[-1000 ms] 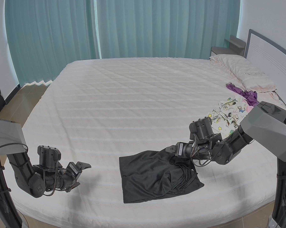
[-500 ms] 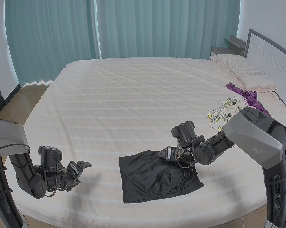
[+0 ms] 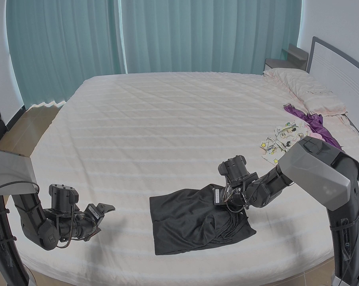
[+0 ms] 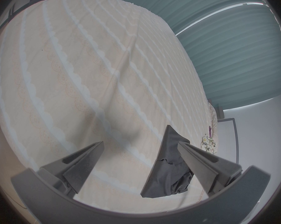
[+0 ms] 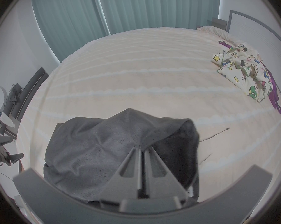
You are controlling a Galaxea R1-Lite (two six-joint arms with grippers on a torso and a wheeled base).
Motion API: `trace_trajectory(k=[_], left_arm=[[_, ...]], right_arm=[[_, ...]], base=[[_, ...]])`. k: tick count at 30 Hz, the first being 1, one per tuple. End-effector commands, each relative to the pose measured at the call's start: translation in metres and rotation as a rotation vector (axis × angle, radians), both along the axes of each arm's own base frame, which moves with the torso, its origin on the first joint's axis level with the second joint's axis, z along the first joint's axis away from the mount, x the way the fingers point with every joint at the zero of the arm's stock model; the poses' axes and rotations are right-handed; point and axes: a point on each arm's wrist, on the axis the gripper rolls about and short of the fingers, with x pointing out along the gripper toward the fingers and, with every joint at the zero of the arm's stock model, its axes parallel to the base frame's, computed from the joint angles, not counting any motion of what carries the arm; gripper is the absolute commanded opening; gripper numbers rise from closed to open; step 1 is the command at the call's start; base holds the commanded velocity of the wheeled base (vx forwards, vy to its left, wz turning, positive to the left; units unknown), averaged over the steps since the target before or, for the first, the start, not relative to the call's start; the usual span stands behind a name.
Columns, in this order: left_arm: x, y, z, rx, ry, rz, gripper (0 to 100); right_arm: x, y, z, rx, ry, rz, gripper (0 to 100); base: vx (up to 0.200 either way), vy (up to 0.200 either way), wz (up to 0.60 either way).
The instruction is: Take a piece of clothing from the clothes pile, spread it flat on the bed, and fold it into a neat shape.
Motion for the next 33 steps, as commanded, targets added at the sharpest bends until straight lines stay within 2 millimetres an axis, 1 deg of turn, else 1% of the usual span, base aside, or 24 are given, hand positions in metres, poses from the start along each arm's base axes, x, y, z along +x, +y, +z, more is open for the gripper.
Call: trace_trajectory(k=[1, 2, 3, 4, 5, 7, 11, 12, 14, 16, 17, 22, 25, 27, 29, 32, 33], left_arm=[[0.000, 0.000, -0.001, 0.000, 0.002, 0.001, 100], [0.000, 0.000, -0.001, 0.000, 0.002, 0.001, 100], [0.000, 0.000, -0.001, 0.000, 0.002, 0.001, 100], [0.000, 0.000, -0.001, 0.000, 0.002, 0.001, 100], [0.000, 0.000, 0.000, 0.000, 0.000, 0.001, 100], [0.000, 0.000, -0.001, 0.000, 0.002, 0.001, 100], [0.000, 0.000, -0.001, 0.000, 0.002, 0.001, 100], [0.000, 0.000, -0.001, 0.000, 0.002, 0.001, 100], [0.000, 0.000, -0.001, 0.000, 0.002, 0.001, 100], [0.000, 0.000, 0.000, 0.000, 0.000, 0.001, 100], [0.000, 0.000, -0.001, 0.000, 0.002, 0.001, 100], [0.000, 0.000, -0.001, 0.000, 0.002, 0.001, 100], [0.001, 0.000, 0.000, 0.000, 0.000, 0.001, 100], [0.001, 0.000, 0.000, 0.000, -0.001, 0.001, 100], [0.001, 0.000, 0.000, 0.000, 0.000, 0.001, 100], [0.001, 0.000, 0.000, 0.000, 0.000, 0.001, 100], [0.001, 0.000, 0.000, 0.000, 0.000, 0.001, 100]], right_arm=[[0.007, -0.018, 0.008, 0.004, -0.012, -0.041, 0], [0.010, -0.024, 0.010, 0.008, -0.015, -0.053, 0], [0.010, -0.024, 0.010, 0.008, -0.015, -0.053, 0], [0.012, -0.034, 0.013, 0.024, -0.010, -0.072, 0], [0.012, -0.035, 0.013, 0.029, -0.009, -0.071, 0], [0.014, -0.046, 0.012, 0.058, 0.009, -0.075, 0], [0.015, -0.057, 0.007, 0.114, 0.051, -0.048, 0], [0.015, -0.057, 0.007, 0.114, 0.051, -0.048, 0], [0.019, -0.065, 0.005, 0.156, 0.060, -0.038, 0], [0.019, -0.068, 0.003, 0.187, 0.075, -0.032, 0], [0.018, -0.069, 0.002, 0.205, 0.089, -0.028, 100], [0.020, -0.074, 0.007, 0.281, 0.082, -0.061, 100], [0.022, -0.083, 0.020, 0.350, 0.055, -0.130, 100], [0.012, -0.086, 0.031, 0.393, 0.069, -0.170, 100], [0.000, -0.085, 0.037, 0.427, 0.094, -0.196, 100], [-0.028, -0.075, 0.042, 0.490, 0.129, -0.220, 100], [-0.035, -0.073, 0.042, 0.505, 0.136, -0.219, 100]], base=[[0.000, 0.000, 0.00], [0.000, 0.000, 0.00], [0.000, 0.000, 0.00], [0.000, 0.000, 0.00], [0.000, 0.000, 0.00], [0.000, 0.000, 0.00], [0.000, 0.000, 0.00], [0.000, 0.000, 0.00], [0.000, 0.000, 0.00], [0.000, 0.000, 0.00], [0.000, 0.000, 0.00], [0.000, 0.000, 0.00], [0.000, 0.000, 0.00], [0.000, 0.000, 0.00], [0.000, 0.000, 0.00], [0.000, 0.000, 0.00], [0.000, 0.000, 0.00]])
